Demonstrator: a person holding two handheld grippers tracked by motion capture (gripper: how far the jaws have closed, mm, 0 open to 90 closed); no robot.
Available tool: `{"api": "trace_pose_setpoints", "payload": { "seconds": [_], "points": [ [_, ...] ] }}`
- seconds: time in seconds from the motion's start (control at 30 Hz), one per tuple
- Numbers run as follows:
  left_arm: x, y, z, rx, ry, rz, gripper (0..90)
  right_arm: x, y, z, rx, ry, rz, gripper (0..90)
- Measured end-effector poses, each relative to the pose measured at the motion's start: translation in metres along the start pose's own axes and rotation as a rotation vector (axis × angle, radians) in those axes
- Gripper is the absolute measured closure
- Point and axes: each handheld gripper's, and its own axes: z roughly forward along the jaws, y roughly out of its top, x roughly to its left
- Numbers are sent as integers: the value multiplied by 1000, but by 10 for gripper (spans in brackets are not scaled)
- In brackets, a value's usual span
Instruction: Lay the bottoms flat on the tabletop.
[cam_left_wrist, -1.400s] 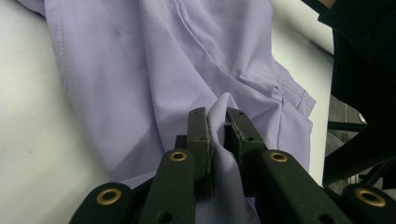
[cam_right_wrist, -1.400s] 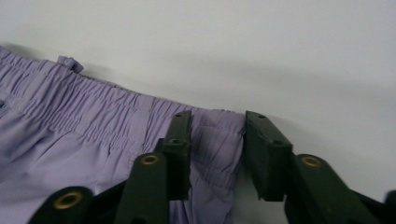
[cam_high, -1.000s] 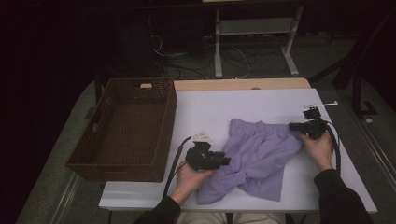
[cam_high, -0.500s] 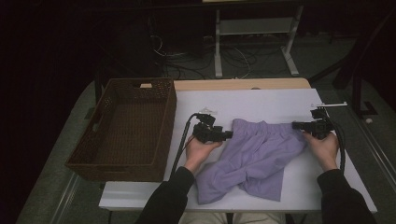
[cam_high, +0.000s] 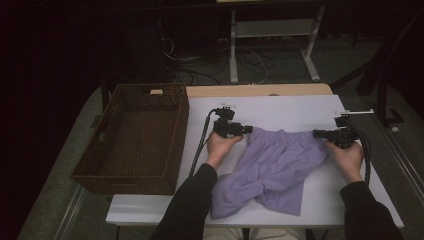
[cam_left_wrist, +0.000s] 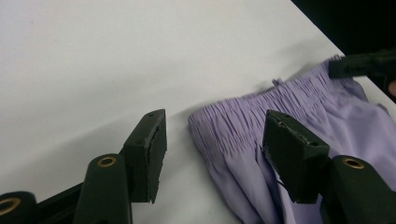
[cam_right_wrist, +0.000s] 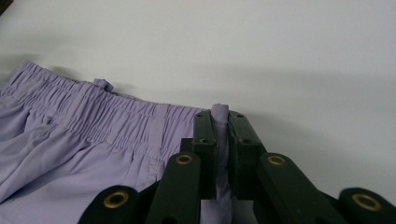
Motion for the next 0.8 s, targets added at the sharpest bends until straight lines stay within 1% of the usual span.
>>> {"api": "trace_pose_setpoints", "payload": {
  "seconds": [0.1,0.13,0.27,0.33,0.5,0.67,0.8],
  "points": [
    [4,-1,8,5,18,-25,404,0,0,0,-6,3,0,825],
    [5,-1,11,12,27,-30,421,0,0,-1,-9,4,-1,825],
    [9,-5,22,21,30,-56,443,1,0,-2,-19,6,-3,824],
    [10,-6,26,23,28,-62,456,0,0,-2,-21,8,-1,824],
    [11,-8,29,21,35,-69,494,0,1,-4,-32,13,1,824],
    [7,-9,30,22,43,-65,533,-1,1,-6,-44,18,5,824],
    [2,-10,34,25,33,-65,574,-3,2,-8,-62,28,19,825]
  ]
}}
